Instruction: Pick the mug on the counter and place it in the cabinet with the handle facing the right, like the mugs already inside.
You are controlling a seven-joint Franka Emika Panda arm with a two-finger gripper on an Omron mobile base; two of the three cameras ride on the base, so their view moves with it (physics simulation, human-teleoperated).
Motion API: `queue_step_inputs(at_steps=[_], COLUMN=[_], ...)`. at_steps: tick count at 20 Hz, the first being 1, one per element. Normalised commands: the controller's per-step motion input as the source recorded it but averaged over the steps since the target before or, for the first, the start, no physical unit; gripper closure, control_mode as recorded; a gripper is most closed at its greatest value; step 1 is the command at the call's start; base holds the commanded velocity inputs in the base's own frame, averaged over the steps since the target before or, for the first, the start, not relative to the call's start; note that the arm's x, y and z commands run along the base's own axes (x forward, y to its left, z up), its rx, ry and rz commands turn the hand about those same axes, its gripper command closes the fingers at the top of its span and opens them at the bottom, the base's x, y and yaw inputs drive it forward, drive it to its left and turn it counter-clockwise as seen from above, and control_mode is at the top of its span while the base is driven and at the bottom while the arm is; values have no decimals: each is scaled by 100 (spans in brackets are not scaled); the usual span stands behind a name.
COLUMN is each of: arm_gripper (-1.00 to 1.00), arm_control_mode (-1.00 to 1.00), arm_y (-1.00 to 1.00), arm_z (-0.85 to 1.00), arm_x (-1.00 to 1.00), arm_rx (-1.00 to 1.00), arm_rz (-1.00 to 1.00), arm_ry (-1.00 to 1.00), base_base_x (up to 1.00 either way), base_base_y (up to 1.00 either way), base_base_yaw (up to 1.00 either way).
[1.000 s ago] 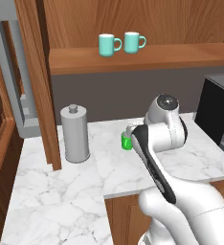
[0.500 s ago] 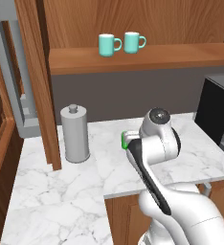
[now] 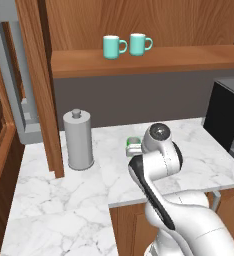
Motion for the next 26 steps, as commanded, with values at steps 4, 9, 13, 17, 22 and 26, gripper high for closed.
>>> queue_step_inputs(at_steps=[4,9,13,17,22,26], arm_gripper=[-100,-100,-100,-100,-100,-100], arm_control_mode=[-100,-100,-100,-100,-100,-100], arm_y=[4,4,1,2,0,3], arm_z=[-26,-20,-21,-22,-27,-28], arm_x=[27,28,38,38,37,34], arm_rx=[0,0,0,0,0,0], arm_rz=[-3,-2,0,0,0,0], arm_ry=[0,0,0,0,0,0], base_base_x=[0,0,0,0,0,0], base_base_y=[0,0,0,0,0,0], base_base_yaw=[0,0,0,0,0,0])
